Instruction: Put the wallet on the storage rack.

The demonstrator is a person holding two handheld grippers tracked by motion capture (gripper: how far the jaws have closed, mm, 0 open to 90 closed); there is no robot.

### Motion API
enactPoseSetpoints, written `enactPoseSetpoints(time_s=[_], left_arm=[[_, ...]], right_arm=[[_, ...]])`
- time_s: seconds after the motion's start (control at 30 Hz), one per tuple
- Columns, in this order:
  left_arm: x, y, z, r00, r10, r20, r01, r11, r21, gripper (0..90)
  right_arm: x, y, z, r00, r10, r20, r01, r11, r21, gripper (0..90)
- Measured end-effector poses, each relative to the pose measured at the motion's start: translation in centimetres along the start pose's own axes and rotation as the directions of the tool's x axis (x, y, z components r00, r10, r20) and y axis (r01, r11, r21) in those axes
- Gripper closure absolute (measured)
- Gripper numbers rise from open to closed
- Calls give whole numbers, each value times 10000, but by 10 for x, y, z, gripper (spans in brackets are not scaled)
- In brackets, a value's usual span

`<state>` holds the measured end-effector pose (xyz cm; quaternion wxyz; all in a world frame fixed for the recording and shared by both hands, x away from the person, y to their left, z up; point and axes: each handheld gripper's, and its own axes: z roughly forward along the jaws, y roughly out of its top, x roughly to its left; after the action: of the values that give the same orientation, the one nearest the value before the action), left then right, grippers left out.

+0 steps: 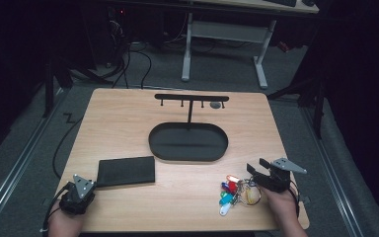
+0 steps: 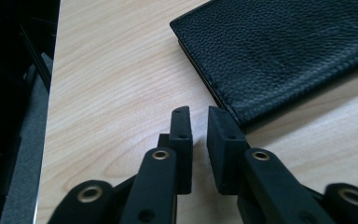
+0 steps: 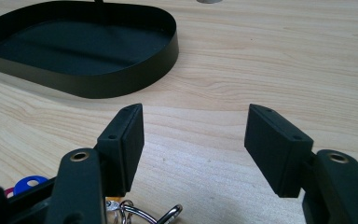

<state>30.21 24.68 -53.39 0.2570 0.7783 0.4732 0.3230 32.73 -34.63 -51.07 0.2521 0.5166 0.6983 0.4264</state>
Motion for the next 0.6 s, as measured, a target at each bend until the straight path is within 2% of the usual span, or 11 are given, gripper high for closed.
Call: enactPoseSetpoints(time_s=[0.07, 0.13, 0.17, 0.23, 0.4, 0.5, 0.6], left_arm=[[0, 0, 0, 9999, -23, 102, 23, 10000, -34, 813], [-8, 0, -4, 9989, 291, 365, -288, 9995, -98, 815], [-8, 0, -4, 9989, 291, 365, -288, 9995, -98, 814], [-20, -2, -11, 9966, 701, 427, -696, 9975, -125, 822], [-34, -4, -21, 9904, 1132, 790, -1120, 9935, -197, 817], [-45, -6, -29, 9824, 1461, 1161, -1430, 9891, -343, 804], [-60, -6, -35, 9675, 1949, 1613, -1882, 9805, -563, 784]], right_arm=[[-1, 0, -1, 10000, 31, 8, -31, 10000, -8, 378], [-2, -1, -2, 10000, 42, 16, -41, 10000, -33, 377], [-2, -1, -2, 10000, 69, 31, -69, 10000, -20, 378], [-3, -1, -3, 10000, 78, 17, -78, 10000, -37, 378], [-1, 0, -2, 10000, 45, -49, -46, 9999, -119, 378], [0, 1, -1, 10000, 16, -60, -16, 9999, -112, 378], [1, 2, -1, 10000, 27, -89, -28, 10000, -76, 378]])
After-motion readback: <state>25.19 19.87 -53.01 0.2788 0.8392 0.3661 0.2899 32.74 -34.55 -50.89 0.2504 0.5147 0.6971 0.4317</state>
